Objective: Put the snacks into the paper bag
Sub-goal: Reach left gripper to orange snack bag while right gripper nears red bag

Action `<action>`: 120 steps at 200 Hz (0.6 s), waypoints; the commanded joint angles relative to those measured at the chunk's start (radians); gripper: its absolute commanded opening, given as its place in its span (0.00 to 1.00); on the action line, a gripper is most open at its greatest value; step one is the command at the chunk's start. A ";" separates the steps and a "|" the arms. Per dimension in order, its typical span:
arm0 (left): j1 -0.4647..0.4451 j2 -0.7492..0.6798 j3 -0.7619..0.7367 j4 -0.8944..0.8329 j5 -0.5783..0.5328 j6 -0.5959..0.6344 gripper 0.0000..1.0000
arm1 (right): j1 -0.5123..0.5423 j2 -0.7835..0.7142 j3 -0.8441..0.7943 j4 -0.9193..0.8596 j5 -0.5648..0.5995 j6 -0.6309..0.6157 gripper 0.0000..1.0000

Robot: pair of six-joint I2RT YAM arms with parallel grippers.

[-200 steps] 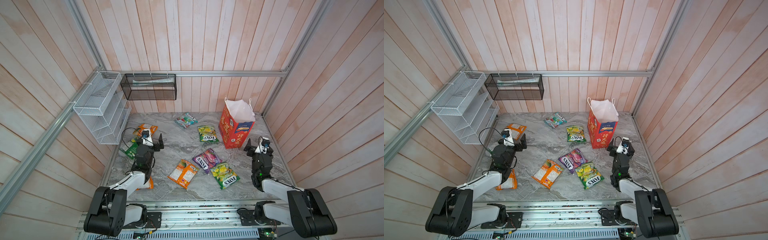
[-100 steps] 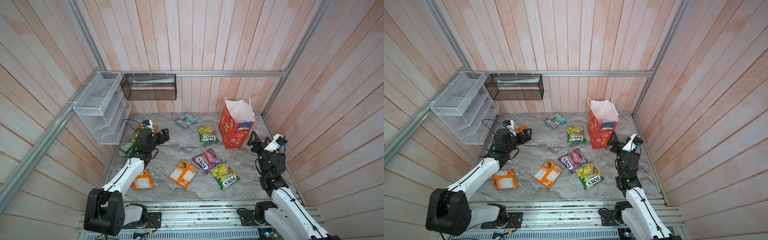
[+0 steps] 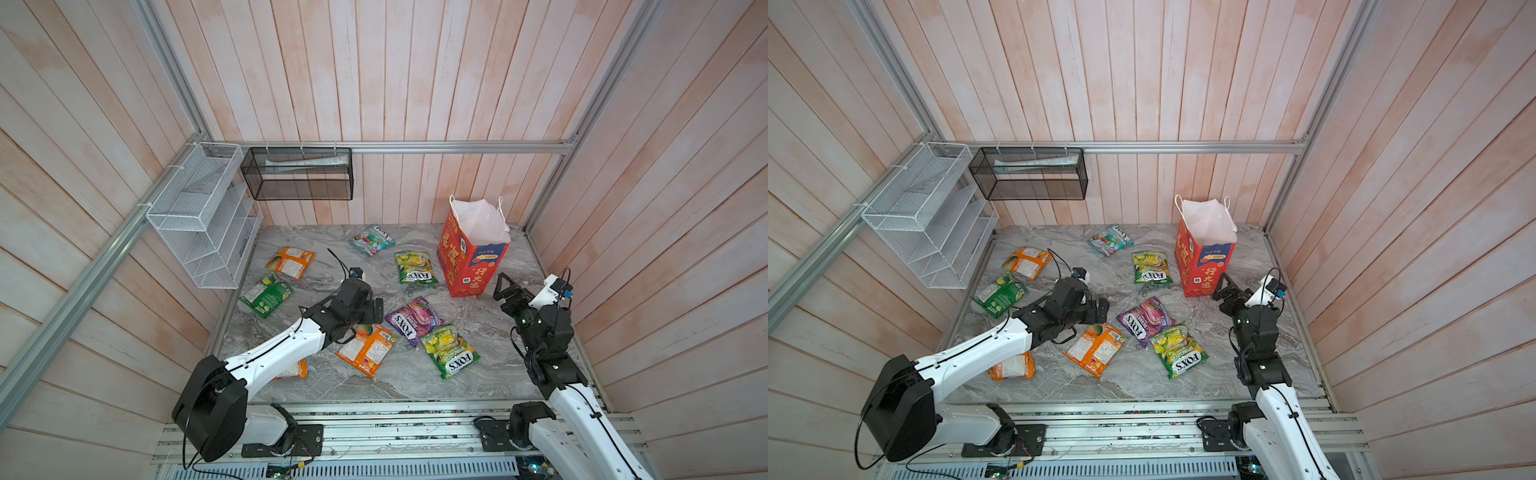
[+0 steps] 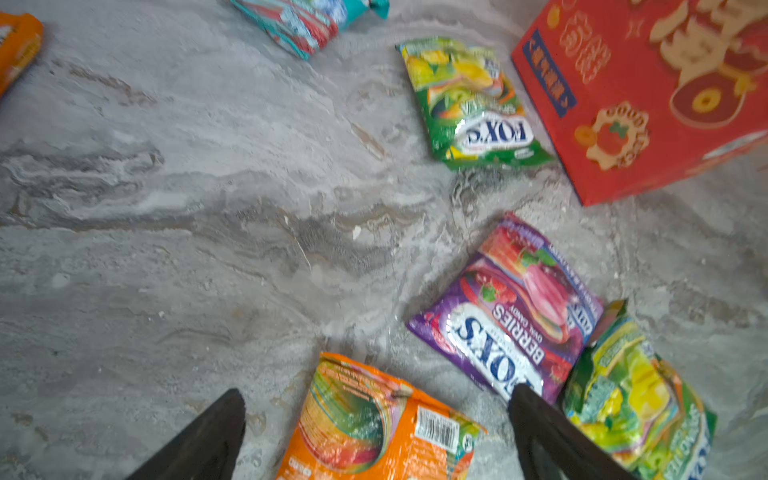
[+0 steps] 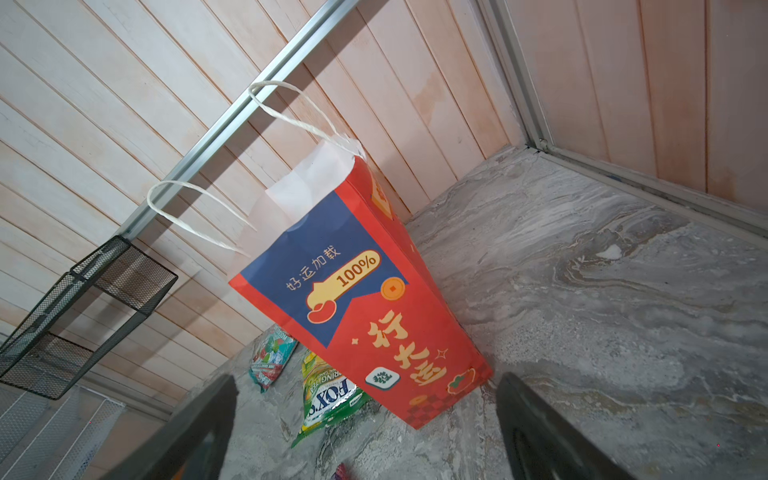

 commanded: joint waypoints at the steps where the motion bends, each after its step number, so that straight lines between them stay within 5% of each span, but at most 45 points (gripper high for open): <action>1: -0.009 -0.004 -0.057 -0.017 -0.005 0.039 1.00 | 0.006 -0.013 0.023 -0.076 0.004 -0.006 0.98; 120: -0.102 0.079 -0.130 0.029 0.035 0.061 1.00 | 0.006 -0.054 0.075 -0.154 0.007 -0.081 0.98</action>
